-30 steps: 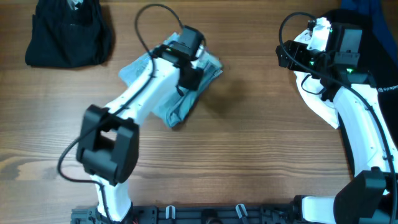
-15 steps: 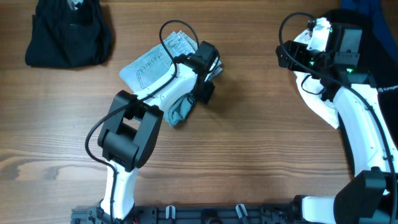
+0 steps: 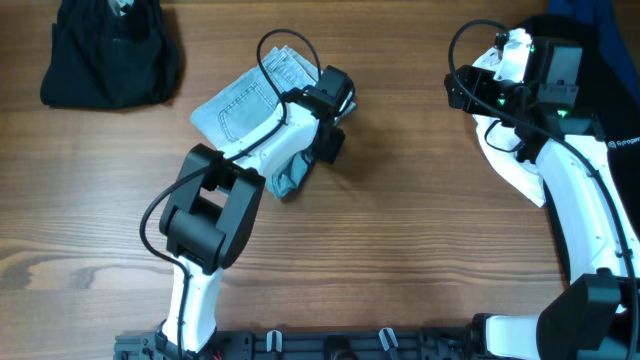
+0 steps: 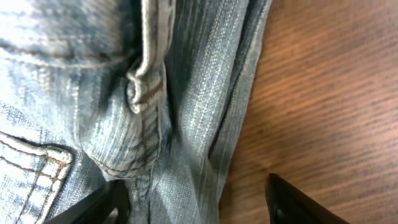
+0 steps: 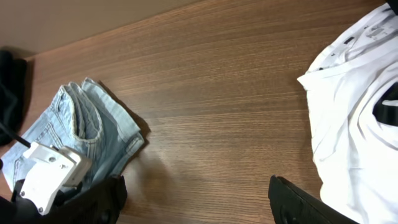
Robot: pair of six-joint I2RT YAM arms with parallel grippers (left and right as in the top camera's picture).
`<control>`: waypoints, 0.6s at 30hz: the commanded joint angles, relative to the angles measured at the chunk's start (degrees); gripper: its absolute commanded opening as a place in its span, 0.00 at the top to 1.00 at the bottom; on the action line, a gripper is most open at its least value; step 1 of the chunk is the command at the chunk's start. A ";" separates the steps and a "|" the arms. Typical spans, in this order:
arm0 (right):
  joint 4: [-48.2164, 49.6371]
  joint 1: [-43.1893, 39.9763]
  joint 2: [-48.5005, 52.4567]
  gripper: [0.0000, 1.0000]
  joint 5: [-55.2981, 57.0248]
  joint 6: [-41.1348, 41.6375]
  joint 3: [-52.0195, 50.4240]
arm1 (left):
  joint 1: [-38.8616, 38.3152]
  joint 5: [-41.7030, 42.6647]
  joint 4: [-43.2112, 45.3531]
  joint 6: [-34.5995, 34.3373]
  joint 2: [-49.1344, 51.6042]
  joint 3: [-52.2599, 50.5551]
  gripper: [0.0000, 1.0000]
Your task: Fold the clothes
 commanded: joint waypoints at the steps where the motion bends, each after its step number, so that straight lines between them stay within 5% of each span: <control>1: -0.11 0.13 0.90 0.22 1.03 -1.18 -0.17 | 3.45 -1.60 1.88 -1.16 4.83 -0.17 0.29; 4: -0.11 0.13 0.90 0.21 1.03 -1.16 -0.17 | 4.68 -1.64 2.03 -1.14 6.12 -0.17 0.48; 7: -0.09 0.13 0.90 0.21 1.03 -1.16 -0.17 | 4.85 -1.62 3.39 -1.49 6.12 -0.15 0.96; 15: 0.04 0.13 0.94 0.21 1.25 -1.16 -0.17 | 4.26 -1.64 -2.32 -3.91 -0.11 1.25 0.96; 16: 0.04 0.13 0.94 0.21 1.27 -1.16 -0.17 | 4.26 -1.64 -2.64 -3.91 -1.64 1.25 0.55; 18: 0.04 0.13 0.94 0.21 1.25 -1.18 -0.17 | 4.24 -1.64 -2.91 -3.89 -2.56 1.25 0.30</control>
